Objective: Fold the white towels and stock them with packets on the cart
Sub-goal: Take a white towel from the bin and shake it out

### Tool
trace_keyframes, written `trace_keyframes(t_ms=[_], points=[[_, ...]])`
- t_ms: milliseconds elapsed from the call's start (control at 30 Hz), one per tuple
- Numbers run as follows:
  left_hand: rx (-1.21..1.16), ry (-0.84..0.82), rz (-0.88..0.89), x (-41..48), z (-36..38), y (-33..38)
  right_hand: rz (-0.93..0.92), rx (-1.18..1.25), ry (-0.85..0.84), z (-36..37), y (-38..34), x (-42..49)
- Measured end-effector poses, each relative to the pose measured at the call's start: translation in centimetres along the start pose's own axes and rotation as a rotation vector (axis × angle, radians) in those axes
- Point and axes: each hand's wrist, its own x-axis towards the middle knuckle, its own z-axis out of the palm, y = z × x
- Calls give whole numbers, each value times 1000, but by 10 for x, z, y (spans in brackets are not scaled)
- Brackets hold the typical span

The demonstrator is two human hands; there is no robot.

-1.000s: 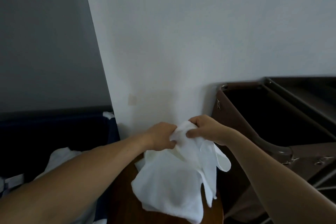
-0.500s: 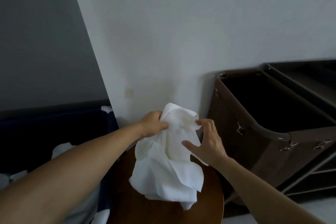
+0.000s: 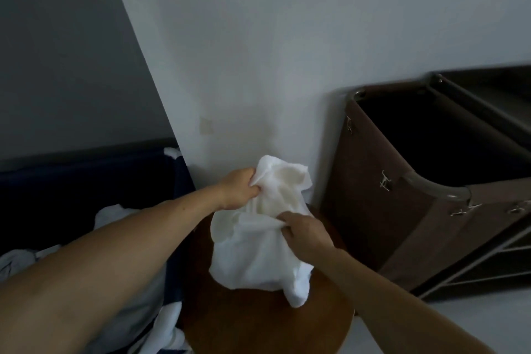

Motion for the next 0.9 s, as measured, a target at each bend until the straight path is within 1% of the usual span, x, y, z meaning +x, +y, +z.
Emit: trace_keyframes(t_ms=[133,200,300,333,400,467,500,567,667,767,833,900], points=[[96,-55,17,-10,-4,3,-84,25,104,-39,-13,11],[96,-17,43,-15,-9,10,-69,39,167,-52,-20,16],[6,58,97,-22,-20,20,-68,114,246,-68,-30,22],[-20,47,118,-25,-25,23,-67,163,266,-74,-33,22],[-94,-47,122,-30,-32,26,-67,270,301,-84,-41,22],[-116,-127,116,-35,-36,29,-70,314,326,-92,-47,23],[-80,-127,122,-36,-37,29,-60,309,316,-95,-48,23],[4,-64,149,-37,-40,31,-28,296,225,-102,-47,22],[-4,-9,162,-38,-51,34,-10,233,34,-106,-35,23],[-42,47,201,-41,-64,43,8,76,-72,-108,-25,24],[-77,89,246,-43,-73,48,-2,-3,-117,-107,-20,23],[-119,142,272,-44,-80,49,-29,46,-87,-105,-18,24]])
